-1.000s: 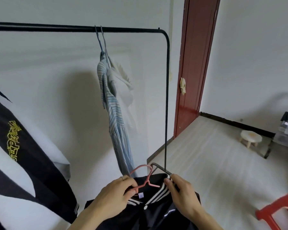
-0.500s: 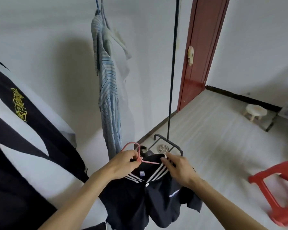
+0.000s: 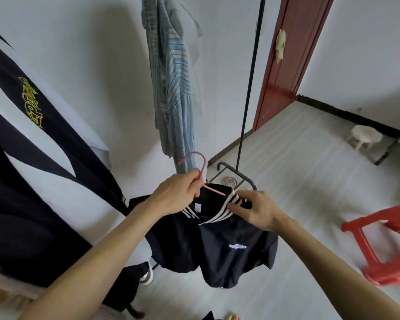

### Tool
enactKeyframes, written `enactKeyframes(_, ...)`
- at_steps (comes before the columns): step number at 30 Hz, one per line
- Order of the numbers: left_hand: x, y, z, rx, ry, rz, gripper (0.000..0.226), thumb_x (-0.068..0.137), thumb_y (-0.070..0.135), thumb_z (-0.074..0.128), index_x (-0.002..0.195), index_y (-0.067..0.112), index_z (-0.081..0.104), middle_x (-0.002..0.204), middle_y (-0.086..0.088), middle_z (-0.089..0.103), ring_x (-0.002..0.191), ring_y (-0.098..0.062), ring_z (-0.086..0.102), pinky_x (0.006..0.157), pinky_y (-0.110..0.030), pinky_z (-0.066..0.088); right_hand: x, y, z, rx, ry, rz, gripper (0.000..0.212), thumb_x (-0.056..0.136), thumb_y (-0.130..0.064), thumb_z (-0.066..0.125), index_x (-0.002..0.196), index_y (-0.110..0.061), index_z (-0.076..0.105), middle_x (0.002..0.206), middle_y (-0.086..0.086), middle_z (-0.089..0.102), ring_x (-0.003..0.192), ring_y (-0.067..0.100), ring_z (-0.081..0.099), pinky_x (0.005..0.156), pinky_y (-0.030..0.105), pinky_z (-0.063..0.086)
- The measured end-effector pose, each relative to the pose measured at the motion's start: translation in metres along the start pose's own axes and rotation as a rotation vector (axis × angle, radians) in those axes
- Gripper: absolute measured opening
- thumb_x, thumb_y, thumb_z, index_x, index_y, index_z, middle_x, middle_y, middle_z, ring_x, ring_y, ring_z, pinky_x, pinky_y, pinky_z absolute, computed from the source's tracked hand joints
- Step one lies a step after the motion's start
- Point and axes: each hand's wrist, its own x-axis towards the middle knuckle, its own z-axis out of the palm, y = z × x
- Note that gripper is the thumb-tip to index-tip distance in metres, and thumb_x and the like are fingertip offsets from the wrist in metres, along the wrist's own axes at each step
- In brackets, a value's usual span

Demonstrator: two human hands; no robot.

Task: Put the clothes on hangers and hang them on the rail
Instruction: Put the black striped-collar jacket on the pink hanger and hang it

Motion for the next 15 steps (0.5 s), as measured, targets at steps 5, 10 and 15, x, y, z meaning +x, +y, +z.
enactKeyframes(5,0.002,-0.003,-0.030,-0.042,0.141,0.012,0.019,0.103,0.033,0.040,0.088,0.027,0.050,0.085,0.012,0.067,0.068,0.004,0.056,0.066,-0.027,0.041,0.008,-0.029,-0.006,0.019,-0.139,-0.034,0.032,0.094,-0.053,0.049,0.082,-0.025,0.056,0.070,-0.001,0.061,0.065,0.010,0.055,0.072,0.030,0.048)
enactKeyframes(10,0.011,0.006,-0.091,-0.032,0.277,-0.029,0.018,0.101,0.030,0.045,0.097,0.020,0.058,0.092,0.004,0.068,0.080,-0.015,0.061,0.071,-0.034,0.047,0.037,-0.090,-0.026,0.345,-0.151,-0.056,0.040,0.093,-0.053,0.053,0.082,-0.016,0.061,0.075,0.005,0.064,0.071,0.020,0.060,0.074,0.035,0.049)
enactKeyframes(15,-0.006,0.004,-0.196,0.405,0.498,-0.104,0.027,0.097,0.030,0.047,0.122,0.026,0.056,0.128,0.004,0.057,0.119,-0.020,0.051,0.093,-0.041,0.046,0.083,-0.160,-0.056,0.473,-0.114,-0.151,0.043,0.095,-0.046,0.056,0.068,-0.013,0.049,0.058,-0.004,0.046,0.055,0.010,0.046,0.063,0.029,0.037)
